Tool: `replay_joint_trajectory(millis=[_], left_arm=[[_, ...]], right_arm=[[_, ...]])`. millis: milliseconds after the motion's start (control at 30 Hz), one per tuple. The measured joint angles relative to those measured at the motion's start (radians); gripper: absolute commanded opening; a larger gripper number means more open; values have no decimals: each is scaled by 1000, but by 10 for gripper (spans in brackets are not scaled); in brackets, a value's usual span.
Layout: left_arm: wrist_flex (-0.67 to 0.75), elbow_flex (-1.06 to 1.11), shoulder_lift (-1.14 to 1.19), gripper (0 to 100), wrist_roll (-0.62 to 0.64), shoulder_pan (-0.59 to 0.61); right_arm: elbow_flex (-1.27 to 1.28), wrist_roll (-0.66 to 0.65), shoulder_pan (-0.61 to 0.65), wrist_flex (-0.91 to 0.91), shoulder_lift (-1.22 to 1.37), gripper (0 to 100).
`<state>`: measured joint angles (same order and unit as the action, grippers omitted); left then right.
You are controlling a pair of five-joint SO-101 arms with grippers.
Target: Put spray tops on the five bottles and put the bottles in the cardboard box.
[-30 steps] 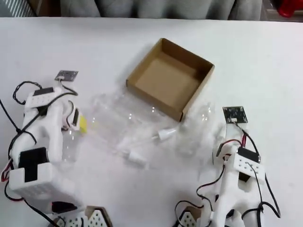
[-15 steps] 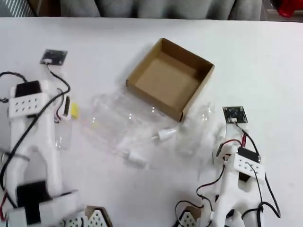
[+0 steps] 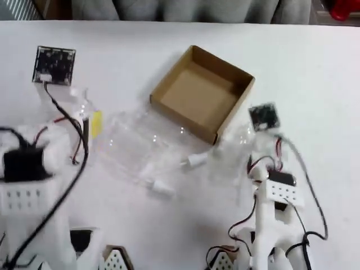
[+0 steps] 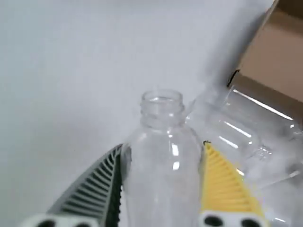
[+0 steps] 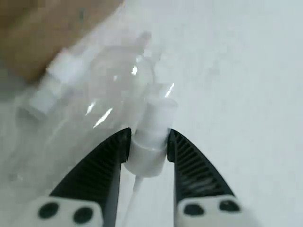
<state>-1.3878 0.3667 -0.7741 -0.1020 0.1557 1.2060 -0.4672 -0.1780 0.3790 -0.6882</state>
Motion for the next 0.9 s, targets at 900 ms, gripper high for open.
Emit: replay_joint_trajectory(millis=[900], left_arm=[[460,571,-654,20,20,-69]], right_arm=[[-663,310,545,-626,-319,15]])
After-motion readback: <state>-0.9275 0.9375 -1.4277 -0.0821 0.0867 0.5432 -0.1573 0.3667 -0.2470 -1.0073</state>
